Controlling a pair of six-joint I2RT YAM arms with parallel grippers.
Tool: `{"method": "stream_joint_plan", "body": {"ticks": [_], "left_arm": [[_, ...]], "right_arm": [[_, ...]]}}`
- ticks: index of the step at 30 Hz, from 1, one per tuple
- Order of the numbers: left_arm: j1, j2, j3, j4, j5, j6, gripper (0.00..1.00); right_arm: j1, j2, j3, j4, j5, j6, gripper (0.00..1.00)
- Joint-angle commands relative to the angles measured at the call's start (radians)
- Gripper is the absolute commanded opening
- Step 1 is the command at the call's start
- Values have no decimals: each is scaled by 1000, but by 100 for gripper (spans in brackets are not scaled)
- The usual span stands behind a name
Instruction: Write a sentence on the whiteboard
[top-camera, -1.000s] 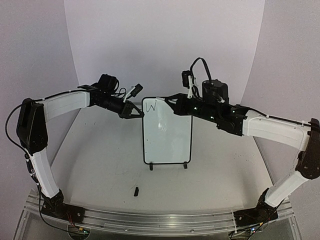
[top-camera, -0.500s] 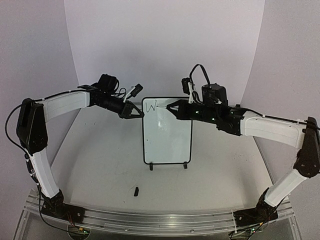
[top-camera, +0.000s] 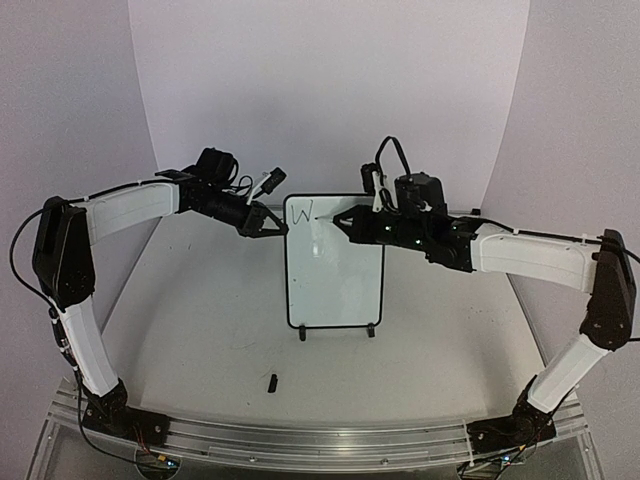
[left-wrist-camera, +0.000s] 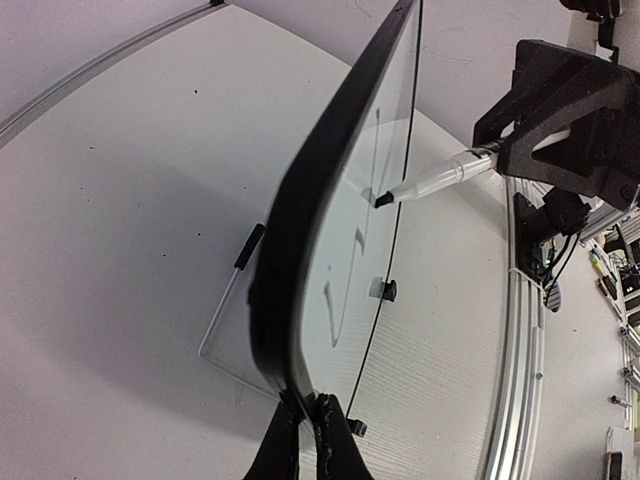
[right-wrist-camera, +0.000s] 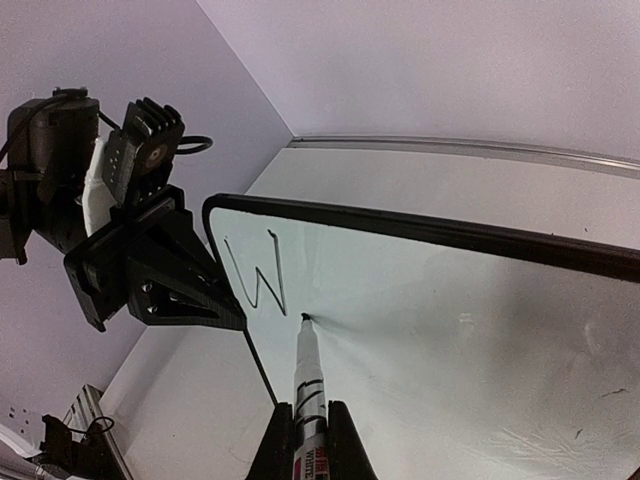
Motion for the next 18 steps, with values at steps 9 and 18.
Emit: {"method": "stream_joint_plan", "body": {"ticks": [9, 18], "left_arm": [[-14, -9, -12, -42, -62, 59, 0], [-15, -7, -10, -43, -62, 61, 0]], "right_arm": [[-9, 4, 40, 55, 52, -10, 0], [-10, 4, 34, 94, 43, -8, 0]]}}
